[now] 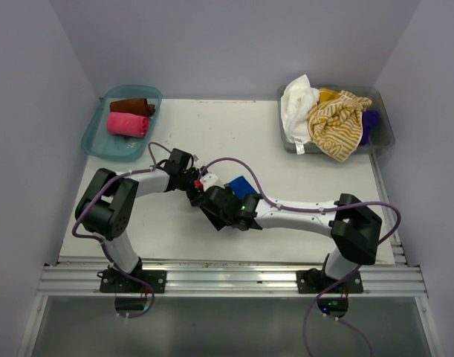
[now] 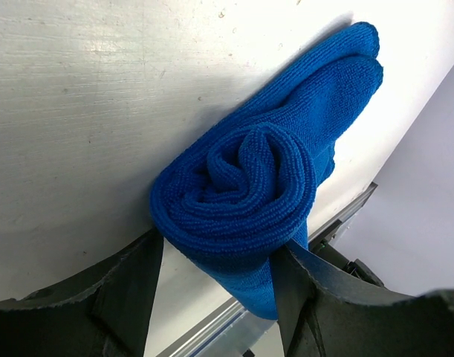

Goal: Roll the towels
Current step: Roll the towel

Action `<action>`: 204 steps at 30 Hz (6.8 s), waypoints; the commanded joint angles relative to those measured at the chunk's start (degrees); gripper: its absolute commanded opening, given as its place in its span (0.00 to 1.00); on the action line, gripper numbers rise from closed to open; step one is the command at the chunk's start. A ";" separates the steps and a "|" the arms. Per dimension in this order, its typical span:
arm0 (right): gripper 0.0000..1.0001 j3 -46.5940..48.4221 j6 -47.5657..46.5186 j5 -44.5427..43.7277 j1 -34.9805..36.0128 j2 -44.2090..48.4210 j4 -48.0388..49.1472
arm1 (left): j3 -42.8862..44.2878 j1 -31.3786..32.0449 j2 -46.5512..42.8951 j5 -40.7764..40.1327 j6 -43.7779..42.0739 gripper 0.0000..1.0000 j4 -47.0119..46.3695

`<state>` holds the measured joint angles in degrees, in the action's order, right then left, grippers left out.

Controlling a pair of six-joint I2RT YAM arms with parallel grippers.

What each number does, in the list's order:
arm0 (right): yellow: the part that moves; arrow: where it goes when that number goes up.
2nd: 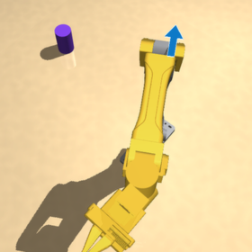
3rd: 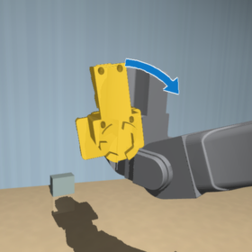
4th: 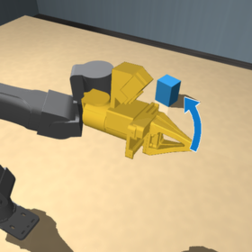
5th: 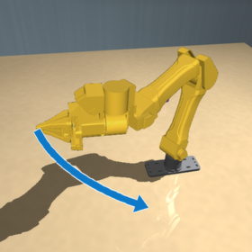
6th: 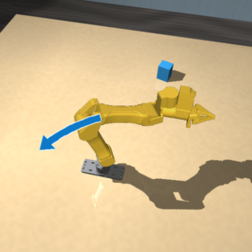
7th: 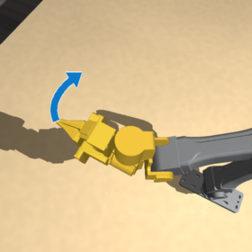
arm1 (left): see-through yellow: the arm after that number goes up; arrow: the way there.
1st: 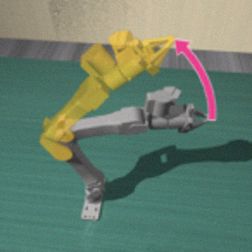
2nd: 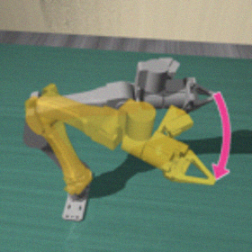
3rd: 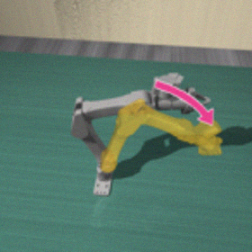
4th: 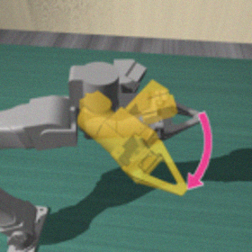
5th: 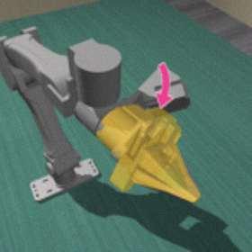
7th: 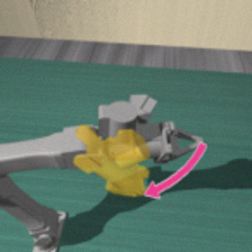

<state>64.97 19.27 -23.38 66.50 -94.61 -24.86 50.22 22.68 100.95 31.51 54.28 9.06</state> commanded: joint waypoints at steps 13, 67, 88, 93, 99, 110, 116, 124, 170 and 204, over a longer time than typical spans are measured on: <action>0.58 -2.39 -0.20 -10.64 -0.05 -9.97 5.26 | 0.85 0.17 1.27 -3.73 -3.04 0.61 4.30; 0.12 -25.87 30.06 62.06 -32.66 -7.71 48.80 | -2.05 -0.88 -3.65 1.19 -3.57 0.53 -6.60; 0.72 8.41 -0.01 -13.97 3.45 -2.76 -8.80 | 0.32 -0.70 -3.21 -1.10 -3.22 0.40 0.78; 0.70 10.44 -3.26 -17.66 6.01 -8.65 -6.35 | 0.50 -0.70 -3.12 -1.18 -3.22 0.40 1.22; 0.70 9.65 -3.98 -22.23 6.01 -14.54 -3.79 | 0.32 -0.70 -3.12 -0.92 -3.13 0.41 1.40; 0.37 7.02 0.42 -23.12 4.43 -16.67 -0.98 | 0.06 -0.70 -4.70 -1.10 -3.04 0.45 2.10; 0.13 2.89 2.35 -10.86 -0.83 -9.91 4.20 | 0.49 -0.79 -6.46 -1.01 -3.65 0.59 2.98; 0.00 -5.82 6.91 14.74 -12.44 -2.08 13.60 | 1.47 -1.14 -10.32 -1.18 -3.66 0.81 3.86; 0.61 -1.35 7.99 8.64 -11.41 5.75 -1.67 | -1.35 -0.53 -1.81 2.24 2.23 0.51 -4.23; 0.00 3.42 4.29 -12.15 -1.28 -10.43 3.41 | -0.38 -0.62 -4.35 0.23 1.44 0.70 -0.10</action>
<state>71.50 21.32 -38.79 67.51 -108.84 -24.49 49.36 21.89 98.98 33.47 56.42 6.11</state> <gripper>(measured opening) 0.051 0.675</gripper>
